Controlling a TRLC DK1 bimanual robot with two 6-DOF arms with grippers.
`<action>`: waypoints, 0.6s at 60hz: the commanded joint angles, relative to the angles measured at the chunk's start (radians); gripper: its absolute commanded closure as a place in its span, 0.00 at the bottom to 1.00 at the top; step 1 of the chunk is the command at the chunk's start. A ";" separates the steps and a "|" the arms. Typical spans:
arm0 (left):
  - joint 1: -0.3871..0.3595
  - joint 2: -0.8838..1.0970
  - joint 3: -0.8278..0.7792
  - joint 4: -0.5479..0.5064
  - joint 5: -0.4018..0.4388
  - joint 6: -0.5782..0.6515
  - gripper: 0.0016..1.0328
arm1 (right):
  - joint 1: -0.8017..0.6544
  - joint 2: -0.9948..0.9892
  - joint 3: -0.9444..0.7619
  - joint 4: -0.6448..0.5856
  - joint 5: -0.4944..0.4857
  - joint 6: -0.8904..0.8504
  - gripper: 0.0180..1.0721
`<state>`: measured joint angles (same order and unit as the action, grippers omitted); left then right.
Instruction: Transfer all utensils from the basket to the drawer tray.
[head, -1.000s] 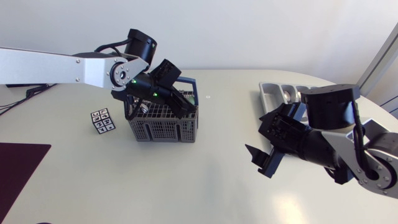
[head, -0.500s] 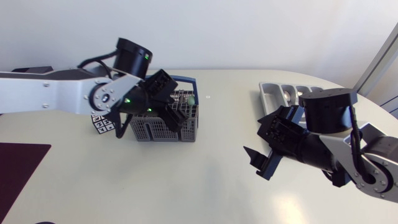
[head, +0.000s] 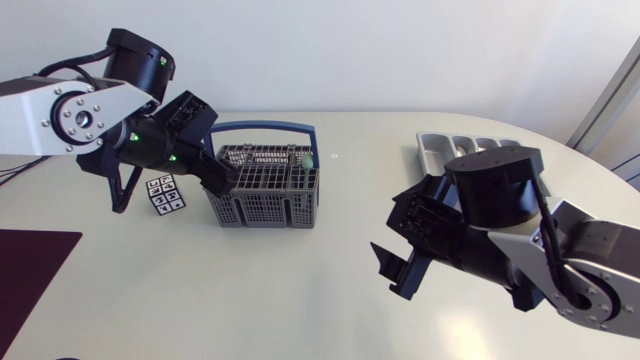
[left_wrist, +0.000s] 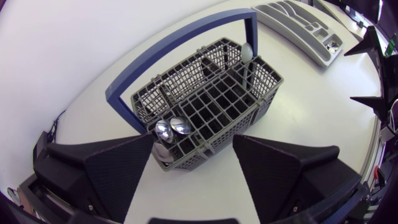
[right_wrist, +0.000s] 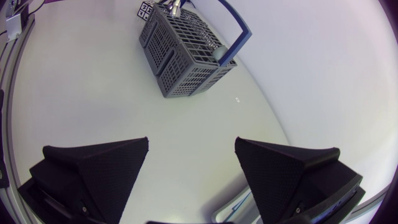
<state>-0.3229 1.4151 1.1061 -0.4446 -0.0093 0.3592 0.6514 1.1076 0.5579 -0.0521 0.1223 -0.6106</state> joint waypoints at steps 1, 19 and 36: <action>0.005 0.018 0.026 -0.003 -0.006 -0.012 0.13 | 0.019 0.017 0.025 -0.011 0.019 0.031 0.05; -0.001 0.088 0.014 0.043 -0.004 -0.012 0.13 | 0.001 0.158 0.134 0.037 0.017 0.091 0.05; -0.004 0.084 -0.029 0.063 -0.004 -0.011 0.13 | -0.131 0.423 0.416 0.041 -0.184 0.184 0.05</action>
<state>-0.3218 1.4891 1.1057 -0.3840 -0.0093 0.3592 0.5491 1.4528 0.8906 -0.0181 -0.0181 -0.4763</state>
